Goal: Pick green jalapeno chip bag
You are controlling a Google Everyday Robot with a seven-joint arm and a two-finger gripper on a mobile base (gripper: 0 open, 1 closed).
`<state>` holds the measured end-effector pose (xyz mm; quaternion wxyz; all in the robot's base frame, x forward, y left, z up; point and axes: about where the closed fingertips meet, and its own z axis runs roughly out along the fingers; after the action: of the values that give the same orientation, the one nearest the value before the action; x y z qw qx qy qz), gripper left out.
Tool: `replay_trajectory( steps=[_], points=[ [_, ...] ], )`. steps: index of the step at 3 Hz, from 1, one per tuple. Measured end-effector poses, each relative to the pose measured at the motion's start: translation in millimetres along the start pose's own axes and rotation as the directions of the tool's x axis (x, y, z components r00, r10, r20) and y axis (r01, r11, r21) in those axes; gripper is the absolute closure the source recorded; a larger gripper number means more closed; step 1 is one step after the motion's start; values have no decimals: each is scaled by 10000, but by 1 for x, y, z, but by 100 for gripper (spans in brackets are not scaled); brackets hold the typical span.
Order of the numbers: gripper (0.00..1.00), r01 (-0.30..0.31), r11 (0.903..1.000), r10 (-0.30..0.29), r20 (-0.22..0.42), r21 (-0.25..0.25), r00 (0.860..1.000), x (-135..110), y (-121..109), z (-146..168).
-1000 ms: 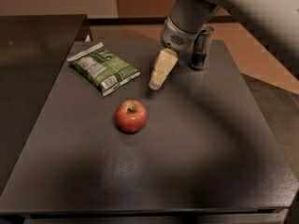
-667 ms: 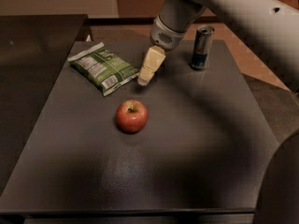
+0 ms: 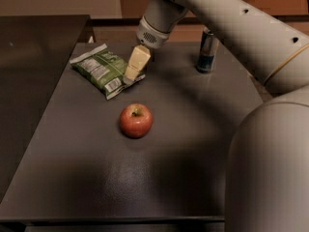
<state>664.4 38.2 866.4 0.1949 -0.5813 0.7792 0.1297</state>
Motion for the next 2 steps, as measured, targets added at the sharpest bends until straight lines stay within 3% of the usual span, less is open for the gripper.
replay_trajectory(
  steps=[2],
  points=[
    [0, 99, 9991, -92, 173, -421, 9998, -26, 15, 32]
  ],
)
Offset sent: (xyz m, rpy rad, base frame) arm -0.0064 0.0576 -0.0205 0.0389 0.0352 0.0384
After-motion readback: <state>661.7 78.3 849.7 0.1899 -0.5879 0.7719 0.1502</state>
